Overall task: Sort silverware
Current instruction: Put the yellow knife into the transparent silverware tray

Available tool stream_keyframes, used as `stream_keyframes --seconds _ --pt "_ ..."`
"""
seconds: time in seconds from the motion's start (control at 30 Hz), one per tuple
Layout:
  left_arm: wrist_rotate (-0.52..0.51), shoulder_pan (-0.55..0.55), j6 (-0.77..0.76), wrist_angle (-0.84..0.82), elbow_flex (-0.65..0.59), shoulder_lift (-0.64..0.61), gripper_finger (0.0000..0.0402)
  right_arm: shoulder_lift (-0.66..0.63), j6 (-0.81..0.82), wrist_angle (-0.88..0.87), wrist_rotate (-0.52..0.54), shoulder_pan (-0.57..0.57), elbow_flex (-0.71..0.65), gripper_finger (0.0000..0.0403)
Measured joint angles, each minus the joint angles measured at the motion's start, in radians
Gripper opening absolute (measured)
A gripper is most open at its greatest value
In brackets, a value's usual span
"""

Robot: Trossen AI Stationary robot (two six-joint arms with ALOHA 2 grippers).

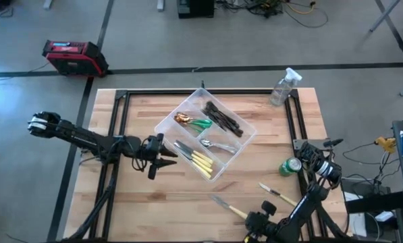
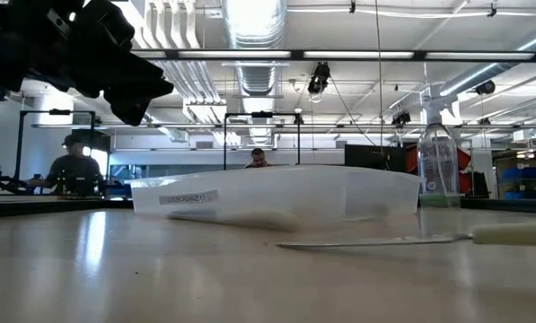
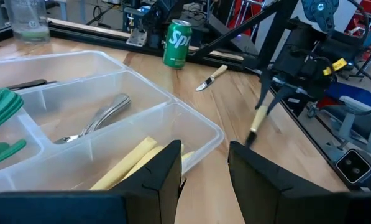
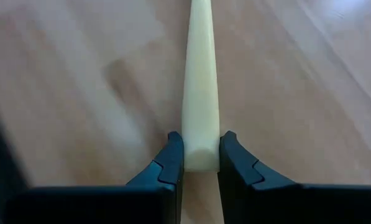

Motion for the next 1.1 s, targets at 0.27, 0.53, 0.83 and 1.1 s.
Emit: stream_keyframes --seconds 0.27,0.53,0.83,1.1 --pt "0.000 0.000 0.001 0.013 0.000 -0.001 0.0119 -0.002 -0.038 -0.008 0.114 -0.024 0.025 0.0045" --pt "0.000 0.000 0.007 0.013 0.000 -0.002 0.0119 -0.004 -0.159 0.108 0.229 -0.067 0.025 0.0045" --pt "0.000 0.000 0.032 0.019 0.000 -0.020 0.0119 -0.007 -0.256 0.162 0.326 -0.196 0.026 0.0045" --pt "0.000 0.000 0.049 0.020 0.000 -0.040 0.0119 -0.029 -0.439 0.165 0.274 -0.421 0.026 0.0045"
